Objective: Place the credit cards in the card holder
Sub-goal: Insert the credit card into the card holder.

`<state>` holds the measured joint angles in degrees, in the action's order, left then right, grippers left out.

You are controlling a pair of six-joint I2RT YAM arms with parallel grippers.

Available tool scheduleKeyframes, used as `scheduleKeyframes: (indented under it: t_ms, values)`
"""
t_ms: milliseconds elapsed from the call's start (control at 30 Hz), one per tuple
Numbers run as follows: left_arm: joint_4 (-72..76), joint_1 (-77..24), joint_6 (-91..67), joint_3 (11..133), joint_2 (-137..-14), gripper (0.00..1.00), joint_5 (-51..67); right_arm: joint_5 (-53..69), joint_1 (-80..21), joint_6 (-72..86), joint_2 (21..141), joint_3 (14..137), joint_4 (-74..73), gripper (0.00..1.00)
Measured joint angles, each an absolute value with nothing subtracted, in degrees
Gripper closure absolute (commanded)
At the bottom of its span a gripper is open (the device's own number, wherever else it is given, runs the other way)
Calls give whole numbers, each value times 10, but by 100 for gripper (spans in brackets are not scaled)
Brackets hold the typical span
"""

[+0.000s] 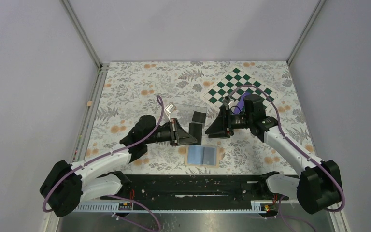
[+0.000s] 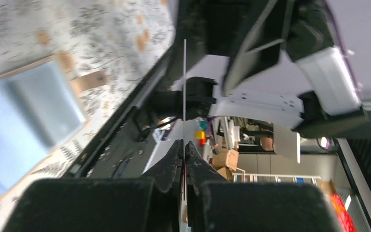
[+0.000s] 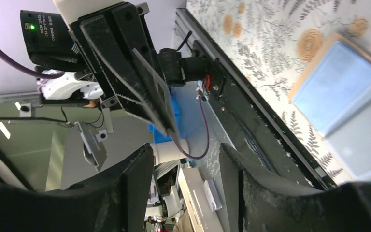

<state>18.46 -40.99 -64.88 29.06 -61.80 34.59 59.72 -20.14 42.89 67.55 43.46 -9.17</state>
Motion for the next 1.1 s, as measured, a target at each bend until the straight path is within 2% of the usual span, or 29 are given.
scheduleKeyframes:
  t_ms: [233, 433, 667, 800, 900, 933, 967, 1100]
  values:
    - [276, -425, -693, 288, -604, 100, 366, 616, -245, 504, 676, 426, 26, 59]
    - [288, -425, -708, 272, -604, 100, 367, 627, -253, 578, 678, 414, 127, 62]
    - [306, -425, -717, 269, -604, 100, 368, 628, -262, 608, 687, 411, 164, 65]
    - [312, -425, -721, 268, -603, 100, 371, 627, -271, 627, 693, 403, 192, 75]
    - [316, -425, -721, 268, -603, 100, 372, 627, -277, 649, 703, 395, 223, 89]
    - [317, -425, -721, 268, -604, 98, 372, 627, -278, 653, 706, 394, 228, 96]
    - [320, -425, -722, 267, -603, 90, 372, 627, -279, 657, 709, 393, 234, 100]
    - [323, -425, -725, 262, -601, 63, 372, 631, -282, 660, 713, 391, 243, 100]
